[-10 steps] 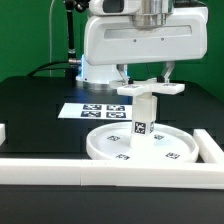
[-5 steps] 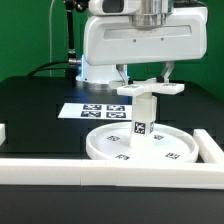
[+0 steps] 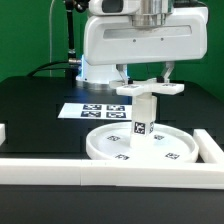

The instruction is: Assemble round table

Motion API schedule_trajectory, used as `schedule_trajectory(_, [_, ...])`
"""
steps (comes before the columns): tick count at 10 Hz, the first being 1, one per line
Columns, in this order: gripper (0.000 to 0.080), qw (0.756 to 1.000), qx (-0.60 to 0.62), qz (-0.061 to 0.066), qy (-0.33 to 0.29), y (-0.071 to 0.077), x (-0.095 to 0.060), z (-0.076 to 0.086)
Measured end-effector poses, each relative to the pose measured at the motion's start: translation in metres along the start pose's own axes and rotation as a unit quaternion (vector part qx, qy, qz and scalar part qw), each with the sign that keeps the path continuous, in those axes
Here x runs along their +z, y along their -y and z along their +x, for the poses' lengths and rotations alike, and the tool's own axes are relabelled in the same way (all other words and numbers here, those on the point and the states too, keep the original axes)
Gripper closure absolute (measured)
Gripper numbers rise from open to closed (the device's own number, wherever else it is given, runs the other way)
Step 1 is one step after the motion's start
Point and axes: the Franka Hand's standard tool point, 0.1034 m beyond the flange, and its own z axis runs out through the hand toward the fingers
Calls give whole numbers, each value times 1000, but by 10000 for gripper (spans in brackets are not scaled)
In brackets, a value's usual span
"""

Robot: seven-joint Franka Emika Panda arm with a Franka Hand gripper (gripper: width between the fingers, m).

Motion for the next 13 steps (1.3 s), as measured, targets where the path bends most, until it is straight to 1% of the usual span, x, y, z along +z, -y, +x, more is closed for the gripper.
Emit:
schedule_trajectory(2, [351,993,121,0,-10,0,0,2])
schedule_trajectory(4, [351,969,248,2,-16,3,1,3])
schedule_trajectory(5, [351,950,311,6,-19,4,1,3])
schedule_trajectory(6, [351,928,373,13,-20,4,1,3])
schedule_trajectory(7, [351,899,438,21,-17,4,1,4])
schedule_trajectory(8, [351,880,474,26,-14,4,1,4])
schedule_trajectory(9, [351,859,511,36,-10,3,1,4])
schedule_trajectory(11, [351,806,590,46,-7,3,2,4])
schedule_trajectory(12, [351,801,597,46,-7,3,2,4])
schedule_trajectory(13, [351,778,626,45,-6,4,2,5])
